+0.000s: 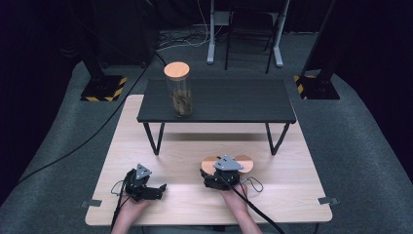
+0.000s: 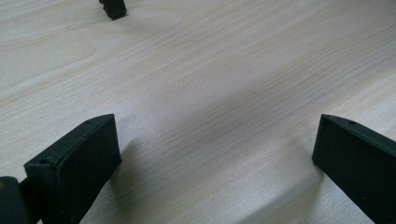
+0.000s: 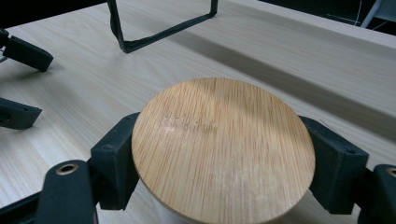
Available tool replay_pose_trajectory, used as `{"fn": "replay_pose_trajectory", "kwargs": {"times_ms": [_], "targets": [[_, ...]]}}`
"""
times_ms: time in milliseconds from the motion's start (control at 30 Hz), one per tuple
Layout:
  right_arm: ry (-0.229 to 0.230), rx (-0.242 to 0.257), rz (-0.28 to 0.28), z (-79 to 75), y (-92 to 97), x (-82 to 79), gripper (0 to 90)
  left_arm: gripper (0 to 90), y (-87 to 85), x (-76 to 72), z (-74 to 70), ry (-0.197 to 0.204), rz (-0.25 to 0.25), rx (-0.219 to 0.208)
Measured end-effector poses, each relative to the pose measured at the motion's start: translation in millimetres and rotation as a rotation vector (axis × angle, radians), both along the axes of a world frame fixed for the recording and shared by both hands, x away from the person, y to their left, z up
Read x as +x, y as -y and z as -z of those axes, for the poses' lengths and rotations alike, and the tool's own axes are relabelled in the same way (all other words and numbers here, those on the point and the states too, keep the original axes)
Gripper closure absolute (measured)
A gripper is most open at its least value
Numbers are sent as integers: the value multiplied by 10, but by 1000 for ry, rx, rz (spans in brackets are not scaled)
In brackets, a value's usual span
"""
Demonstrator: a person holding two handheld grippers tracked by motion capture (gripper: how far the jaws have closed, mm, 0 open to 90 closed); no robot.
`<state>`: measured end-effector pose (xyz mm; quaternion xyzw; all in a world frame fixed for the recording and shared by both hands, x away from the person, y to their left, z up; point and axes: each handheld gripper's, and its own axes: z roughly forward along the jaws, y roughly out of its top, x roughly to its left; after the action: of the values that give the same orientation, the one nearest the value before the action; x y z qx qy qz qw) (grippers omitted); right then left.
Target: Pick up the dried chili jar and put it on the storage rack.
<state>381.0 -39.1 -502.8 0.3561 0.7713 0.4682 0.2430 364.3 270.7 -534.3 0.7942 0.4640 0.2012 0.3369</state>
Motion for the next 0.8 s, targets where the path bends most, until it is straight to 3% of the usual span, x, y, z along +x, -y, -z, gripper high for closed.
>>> {"fn": "replay_pose_trajectory", "kwargs": {"times_ms": [800], "targets": [[-11,-6,-3,-100,34,-60,230,4,0,0,0,0,0,0]]}}
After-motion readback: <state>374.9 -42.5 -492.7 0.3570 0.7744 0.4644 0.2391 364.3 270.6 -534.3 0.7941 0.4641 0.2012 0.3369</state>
